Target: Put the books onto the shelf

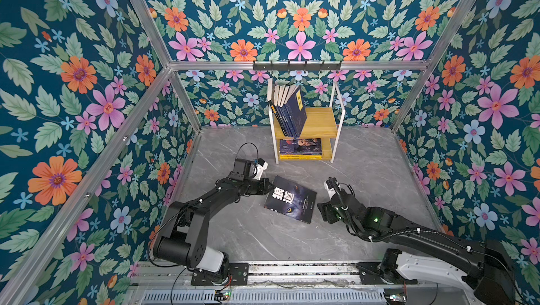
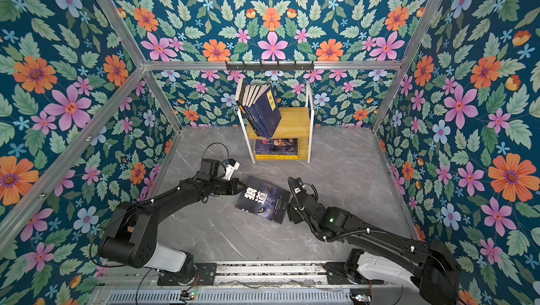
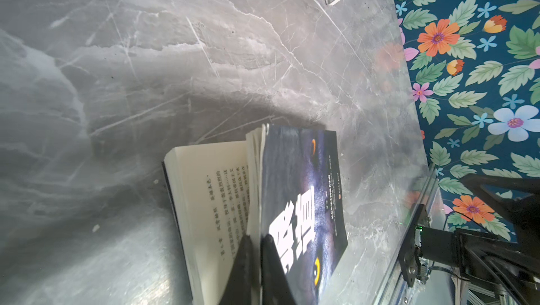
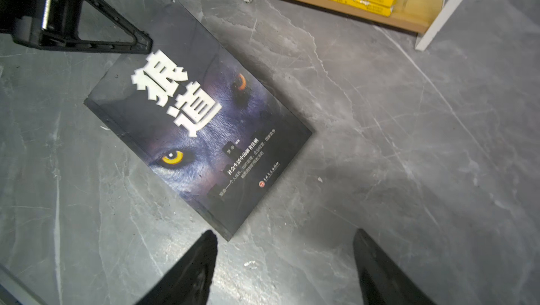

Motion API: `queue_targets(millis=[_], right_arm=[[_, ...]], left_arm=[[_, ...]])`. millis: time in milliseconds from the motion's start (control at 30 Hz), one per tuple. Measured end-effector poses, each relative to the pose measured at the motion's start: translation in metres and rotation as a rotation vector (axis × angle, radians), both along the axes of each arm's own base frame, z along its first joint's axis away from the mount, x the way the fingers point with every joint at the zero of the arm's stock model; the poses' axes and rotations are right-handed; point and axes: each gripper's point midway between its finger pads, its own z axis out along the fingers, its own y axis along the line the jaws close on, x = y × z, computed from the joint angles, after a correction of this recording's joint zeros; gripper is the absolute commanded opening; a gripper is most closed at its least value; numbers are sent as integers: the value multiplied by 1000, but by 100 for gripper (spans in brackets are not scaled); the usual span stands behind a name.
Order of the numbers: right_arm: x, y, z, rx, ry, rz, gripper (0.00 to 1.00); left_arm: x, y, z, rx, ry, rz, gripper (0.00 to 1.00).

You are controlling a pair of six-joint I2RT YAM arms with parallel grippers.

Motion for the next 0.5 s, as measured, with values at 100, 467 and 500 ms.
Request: queue_targets(millis=[100, 467, 500], right_arm=[[6, 4, 6, -30, -58, 24, 74], [4, 62, 12, -223, -248, 246, 78], [3, 69, 9, -256, -260, 272, 78]], left_arm=[[0, 2, -1, -3, 9, 13, 0], [3, 4, 2, -13, 3, 25, 0], [3, 4, 1, -13, 5, 25, 0]])
